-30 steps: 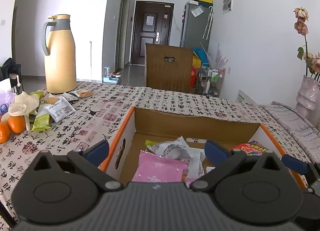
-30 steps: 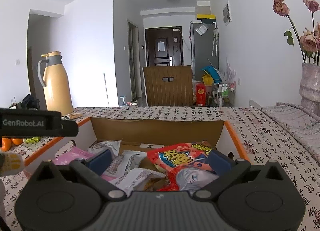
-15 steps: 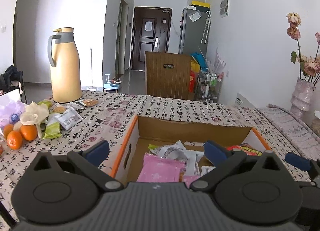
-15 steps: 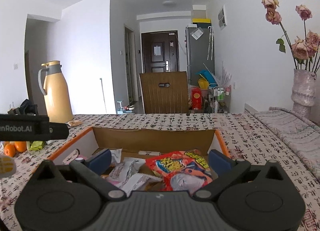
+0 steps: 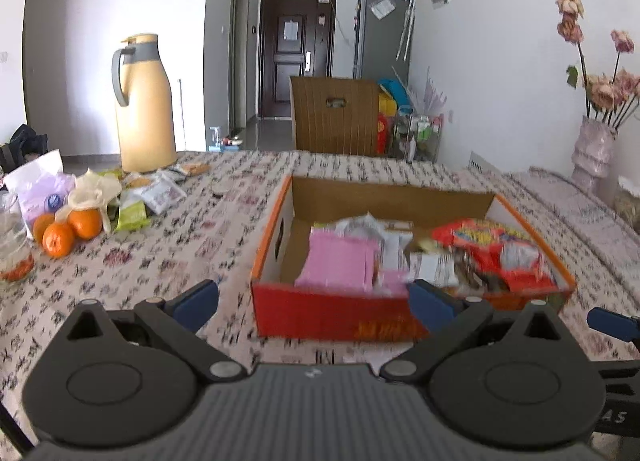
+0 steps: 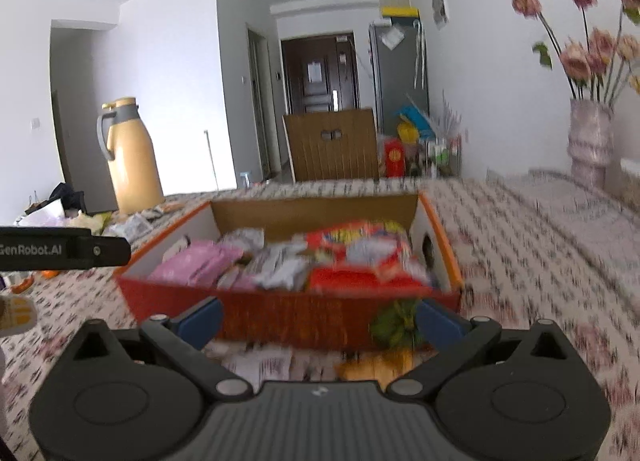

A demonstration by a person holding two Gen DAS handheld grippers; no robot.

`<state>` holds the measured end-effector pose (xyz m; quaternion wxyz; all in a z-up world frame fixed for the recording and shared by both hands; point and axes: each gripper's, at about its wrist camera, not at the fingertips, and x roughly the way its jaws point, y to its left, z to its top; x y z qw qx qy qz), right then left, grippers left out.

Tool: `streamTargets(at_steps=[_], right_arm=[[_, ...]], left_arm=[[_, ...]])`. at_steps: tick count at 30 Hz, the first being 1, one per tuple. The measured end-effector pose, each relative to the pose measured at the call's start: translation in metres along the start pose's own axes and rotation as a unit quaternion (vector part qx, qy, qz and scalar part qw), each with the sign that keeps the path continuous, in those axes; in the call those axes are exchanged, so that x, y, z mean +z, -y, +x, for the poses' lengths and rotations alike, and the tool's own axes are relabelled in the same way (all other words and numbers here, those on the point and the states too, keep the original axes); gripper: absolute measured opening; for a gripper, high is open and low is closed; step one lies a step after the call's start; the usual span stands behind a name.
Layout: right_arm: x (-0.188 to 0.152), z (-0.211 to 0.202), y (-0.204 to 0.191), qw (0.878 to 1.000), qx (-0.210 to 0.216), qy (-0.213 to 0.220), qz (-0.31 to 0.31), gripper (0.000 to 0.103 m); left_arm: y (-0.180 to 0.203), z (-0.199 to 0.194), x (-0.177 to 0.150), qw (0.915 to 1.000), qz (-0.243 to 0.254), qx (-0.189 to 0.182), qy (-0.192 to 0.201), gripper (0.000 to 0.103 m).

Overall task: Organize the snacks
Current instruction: 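Grasp a white packet with the left gripper while the right grasps a cookie packet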

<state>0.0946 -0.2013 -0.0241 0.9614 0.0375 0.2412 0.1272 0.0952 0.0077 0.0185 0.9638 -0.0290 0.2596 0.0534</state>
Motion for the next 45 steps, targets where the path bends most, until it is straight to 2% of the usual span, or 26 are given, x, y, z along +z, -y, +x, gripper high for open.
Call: streamTargets(at_steps=[4, 9, 17, 21, 23, 27, 29, 30, 31, 32, 38, 45], right_arm=[[-0.014, -0.004, 0.007, 1.0, 0.019, -0.025, 0.003, 0.103], [-0.027, -0.003, 0.02, 0.998, 0.037, -0.054, -0.007, 0.103], [-0.014, 0.009, 0.058, 0.996, 0.05, -0.078, -0.015, 0.1], [-0.008, 0.026, 0.072, 0.993, 0.056, -0.103, -0.006, 0.083], [-0.008, 0.035, 0.076, 0.991, 0.067, -0.117, 0.002, 0.081], [-0.013, 0.046, 0.074, 0.987, 0.083, -0.138, 0.0, 0.069], [-0.014, 0.049, 0.072, 0.987, 0.081, -0.137, -0.003, 0.064], [-0.014, 0.048, 0.073, 0.987, 0.083, -0.136, -0.002, 0.057], [-0.015, 0.048, 0.073, 0.987, 0.089, -0.135, 0.0, 0.046], [-0.015, 0.047, 0.074, 0.987, 0.094, -0.133, 0.002, 0.044], [-0.015, 0.04, 0.076, 0.989, 0.093, -0.113, 0.007, 0.041], [-0.012, 0.016, 0.078, 0.995, 0.081, -0.065, 0.007, 0.041]], left_arm=[[0.003, 0.004, -0.014, 0.9997, -0.003, 0.008, -0.022, 0.103], [0.015, 0.008, -0.024, 0.9988, -0.003, 0.035, -0.034, 0.103], [0.048, 0.016, -0.023, 0.9955, 0.006, 0.073, -0.06, 0.103], [0.06, 0.019, -0.019, 0.9938, 0.009, 0.088, -0.067, 0.103], [0.064, 0.02, -0.017, 0.993, 0.009, 0.096, -0.069, 0.103], [0.071, 0.024, -0.012, 0.9911, 0.009, 0.104, -0.083, 0.103], [0.074, 0.025, -0.011, 0.9904, 0.012, 0.106, -0.088, 0.103], [0.075, 0.025, -0.011, 0.9903, 0.013, 0.106, -0.089, 0.103], [0.076, 0.024, -0.012, 0.9904, 0.014, 0.104, -0.09, 0.103], [0.077, 0.024, -0.013, 0.9906, 0.014, 0.101, -0.092, 0.103], [0.077, 0.029, -0.02, 0.989, 0.019, 0.1, -0.108, 0.103], [0.071, 0.042, -0.03, 0.9856, 0.031, 0.096, -0.136, 0.102]])
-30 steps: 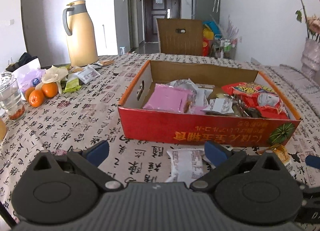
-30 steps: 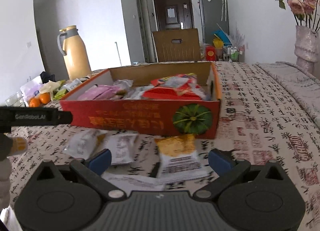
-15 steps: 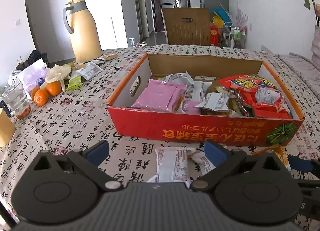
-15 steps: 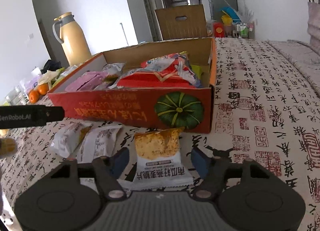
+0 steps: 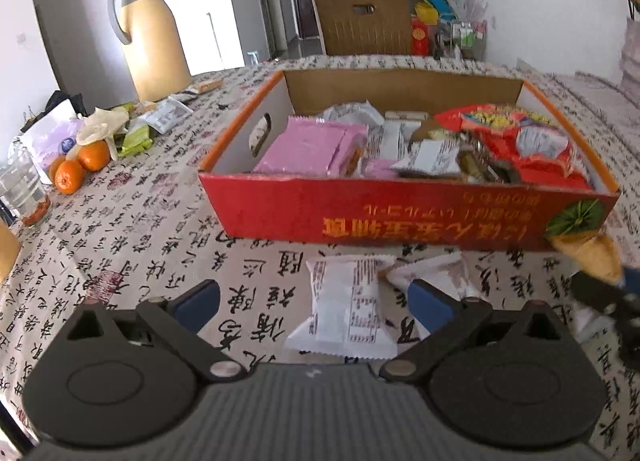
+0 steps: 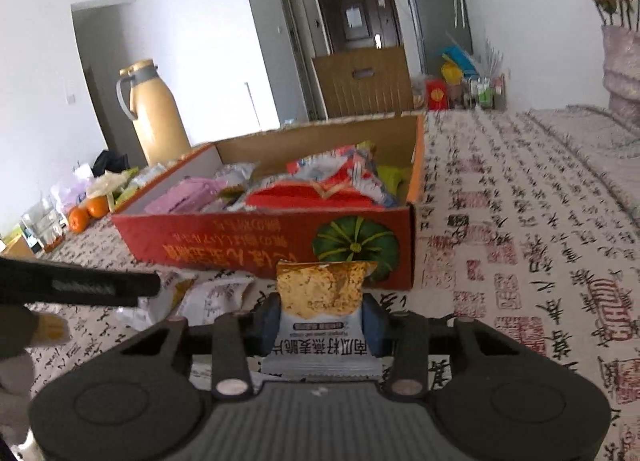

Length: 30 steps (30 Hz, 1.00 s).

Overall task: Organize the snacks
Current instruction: 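Grasp a white packet with the left gripper while the right grasps a cookie packet, then carry the white packet and cookie packet over the box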

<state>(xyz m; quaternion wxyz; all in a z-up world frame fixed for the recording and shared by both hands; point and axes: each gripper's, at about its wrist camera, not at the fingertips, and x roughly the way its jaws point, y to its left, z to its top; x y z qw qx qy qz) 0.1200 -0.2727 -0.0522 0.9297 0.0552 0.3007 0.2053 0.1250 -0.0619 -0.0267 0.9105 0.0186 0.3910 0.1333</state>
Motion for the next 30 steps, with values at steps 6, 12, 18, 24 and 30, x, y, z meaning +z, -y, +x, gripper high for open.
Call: streamTargets(at_steps=[6, 12, 18, 24, 30], right_arm=[[-0.003, -0.009, 0.004, 0.999, -0.041, 0.019, 0.029, 0.041], [-0.011, -0.013, -0.001, 0.996, -0.073, 0.017, 0.039, 0.041], [-0.019, -0.015, -0.012, 0.995, -0.093, 0.014, 0.038, 0.041], [-0.02, -0.019, -0.022, 0.995, -0.098, 0.016, 0.03, 0.041], [-0.015, -0.025, -0.033, 0.995, -0.098, 0.025, 0.021, 0.041]], left_arm=[[-0.001, 0.02, 0.002, 0.9993, 0.016, -0.024, -0.025, 0.088], [-0.004, 0.03, -0.001, 0.9969, 0.021, -0.068, -0.035, 0.07], [-0.008, 0.026, -0.006, 0.9943, 0.022, -0.101, -0.025, 0.041], [-0.017, 0.018, -0.011, 0.9938, 0.024, -0.109, -0.01, 0.041], [-0.025, 0.004, -0.009, 0.9926, 0.019, -0.119, 0.012, 0.041]])
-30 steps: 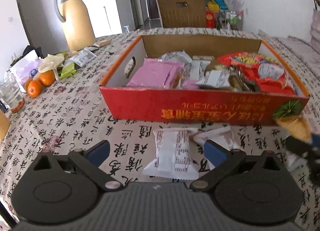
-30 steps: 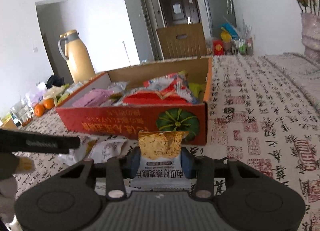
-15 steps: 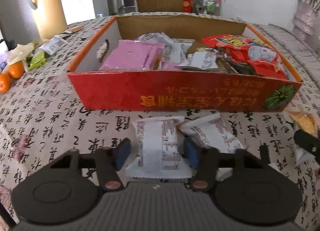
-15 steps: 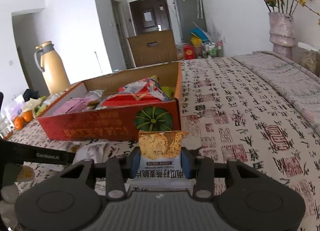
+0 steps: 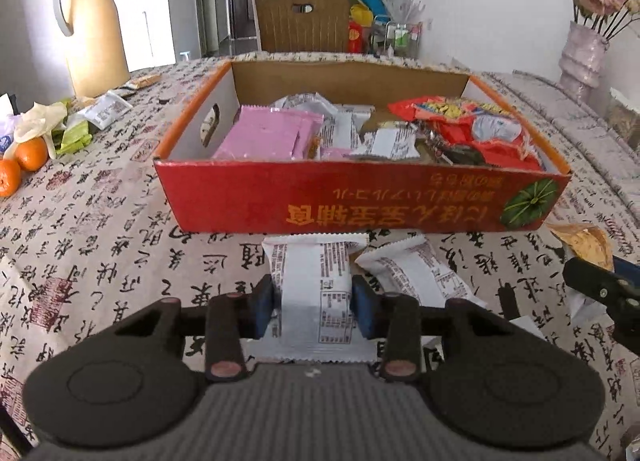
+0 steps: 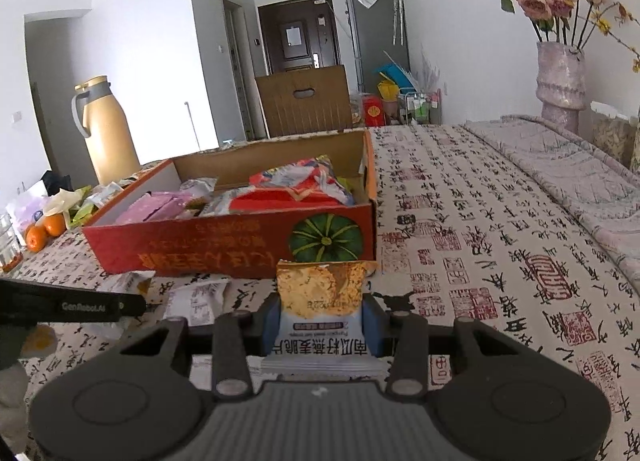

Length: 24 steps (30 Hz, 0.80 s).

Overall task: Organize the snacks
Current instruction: 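Carry the white packet and cookie packet over the box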

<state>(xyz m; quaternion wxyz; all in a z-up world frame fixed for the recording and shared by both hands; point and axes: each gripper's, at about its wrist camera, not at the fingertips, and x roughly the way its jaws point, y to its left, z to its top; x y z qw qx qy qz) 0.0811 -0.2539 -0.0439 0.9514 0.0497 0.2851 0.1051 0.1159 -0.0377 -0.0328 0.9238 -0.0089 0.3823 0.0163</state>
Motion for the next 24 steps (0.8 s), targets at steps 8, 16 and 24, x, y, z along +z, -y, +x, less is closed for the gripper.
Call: streamTargets(at_steps=[8, 16, 24], right_arm=[[0.016, -0.01, -0.015, 1.0, 0.005, 0.024, -0.01, 0.041], [0.038, -0.015, -0.034, 0.998, 0.013, 0.053, -0.025, 0.041], [0.063, 0.001, -0.049, 0.997, 0.011, 0.064, -0.039, 0.041]], left_arm=[[-0.005, -0.024, 0.015, 0.999, -0.004, -0.014, 0.042, 0.041], [-0.009, -0.043, 0.04, 0.9957, -0.009, -0.026, 0.089, 0.041], [-0.015, -0.039, 0.065, 0.9927, -0.012, -0.032, 0.115, 0.041]])
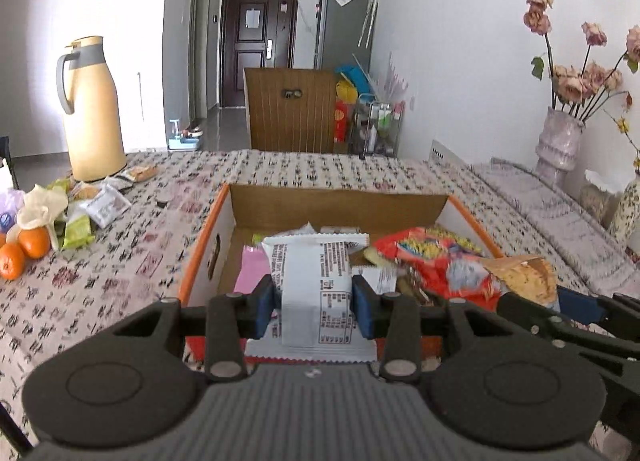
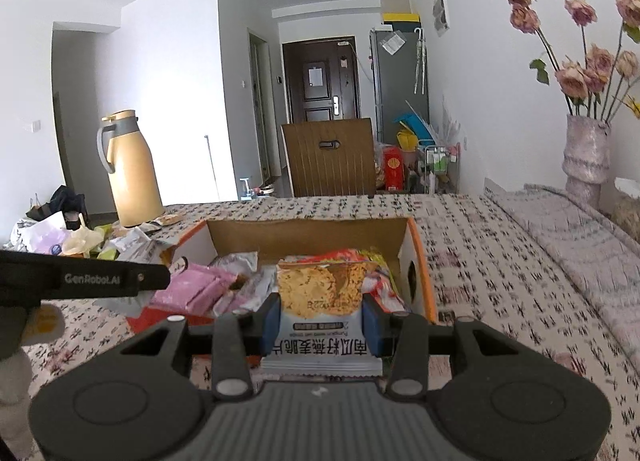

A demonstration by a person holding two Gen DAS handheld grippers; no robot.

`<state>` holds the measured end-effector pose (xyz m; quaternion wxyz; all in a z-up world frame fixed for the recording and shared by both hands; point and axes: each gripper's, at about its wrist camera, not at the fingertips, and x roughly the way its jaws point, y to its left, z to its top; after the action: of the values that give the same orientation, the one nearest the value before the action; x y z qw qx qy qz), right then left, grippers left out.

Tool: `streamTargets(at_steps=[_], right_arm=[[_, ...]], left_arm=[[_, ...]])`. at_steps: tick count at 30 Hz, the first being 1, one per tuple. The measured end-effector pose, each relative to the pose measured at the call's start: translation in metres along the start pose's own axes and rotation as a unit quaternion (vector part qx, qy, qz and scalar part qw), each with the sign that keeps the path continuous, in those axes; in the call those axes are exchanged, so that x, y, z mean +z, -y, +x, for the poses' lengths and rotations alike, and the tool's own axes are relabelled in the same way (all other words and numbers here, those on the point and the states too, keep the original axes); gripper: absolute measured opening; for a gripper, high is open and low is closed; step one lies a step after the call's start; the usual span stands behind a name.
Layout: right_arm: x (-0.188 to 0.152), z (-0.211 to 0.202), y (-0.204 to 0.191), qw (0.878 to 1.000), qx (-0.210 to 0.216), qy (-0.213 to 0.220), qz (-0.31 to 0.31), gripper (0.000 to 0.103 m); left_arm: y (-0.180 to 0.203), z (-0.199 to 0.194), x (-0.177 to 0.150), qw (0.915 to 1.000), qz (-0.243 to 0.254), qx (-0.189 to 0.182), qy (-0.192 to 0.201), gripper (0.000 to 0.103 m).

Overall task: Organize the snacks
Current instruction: 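Carry the white packet and cookie packet over the box, then open both grippers to drop the packets into the box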

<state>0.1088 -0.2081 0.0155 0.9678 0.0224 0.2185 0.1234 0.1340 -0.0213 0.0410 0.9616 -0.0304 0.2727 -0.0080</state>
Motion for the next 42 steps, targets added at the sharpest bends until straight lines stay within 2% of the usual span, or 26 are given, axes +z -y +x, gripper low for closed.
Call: streamTargets(at_steps=[11, 20, 32, 33, 34, 35, 37, 38, 40, 42], right_arm=[[0.031, 0.044, -0.013, 1.0, 0.001, 0.011, -0.012, 0.041], [0.039, 0.077, -0.011, 1.0, -0.004, 0.01, -0.009, 0.041], [0.018, 0.117, -0.002, 1.0, 0.01, -0.009, 0.007, 0.043], [0.016, 0.118, -0.001, 1.0, 0.01, -0.01, 0.01, 0.046], [0.016, 0.118, 0.001, 1.0, 0.01, -0.01, 0.014, 0.053], [0.015, 0.117, 0.003, 1.0, 0.01, -0.007, 0.019, 0.059], [0.015, 0.115, 0.006, 1.0, 0.004, 0.001, 0.028, 0.087], [0.015, 0.113, 0.009, 0.999, 0.0, 0.006, 0.032, 0.091], [0.016, 0.112, 0.015, 0.999, -0.001, 0.01, 0.045, 0.103], [0.016, 0.114, 0.018, 0.999, -0.005, 0.009, 0.051, 0.103]], left_arm=[[-0.001, 0.033, 0.027, 0.9999, -0.001, -0.009, 0.013, 0.041], [-0.007, 0.073, 0.029, 0.9998, -0.019, -0.003, -0.003, 0.041], [-0.022, 0.1, 0.018, 0.9987, -0.039, -0.017, -0.028, 0.044], [-0.023, 0.099, 0.018, 0.9986, -0.042, -0.018, -0.027, 0.046], [-0.024, 0.098, 0.018, 0.9985, -0.045, -0.018, -0.024, 0.055], [-0.025, 0.096, 0.019, 0.9985, -0.048, -0.014, -0.02, 0.07], [-0.025, 0.091, 0.018, 0.9986, -0.053, 0.008, -0.006, 0.088], [-0.026, 0.09, 0.019, 0.9983, -0.056, 0.016, -0.002, 0.097], [-0.028, 0.088, 0.019, 0.9975, -0.066, 0.024, 0.002, 0.103], [-0.028, 0.087, 0.02, 0.9976, -0.065, 0.023, 0.003, 0.103]])
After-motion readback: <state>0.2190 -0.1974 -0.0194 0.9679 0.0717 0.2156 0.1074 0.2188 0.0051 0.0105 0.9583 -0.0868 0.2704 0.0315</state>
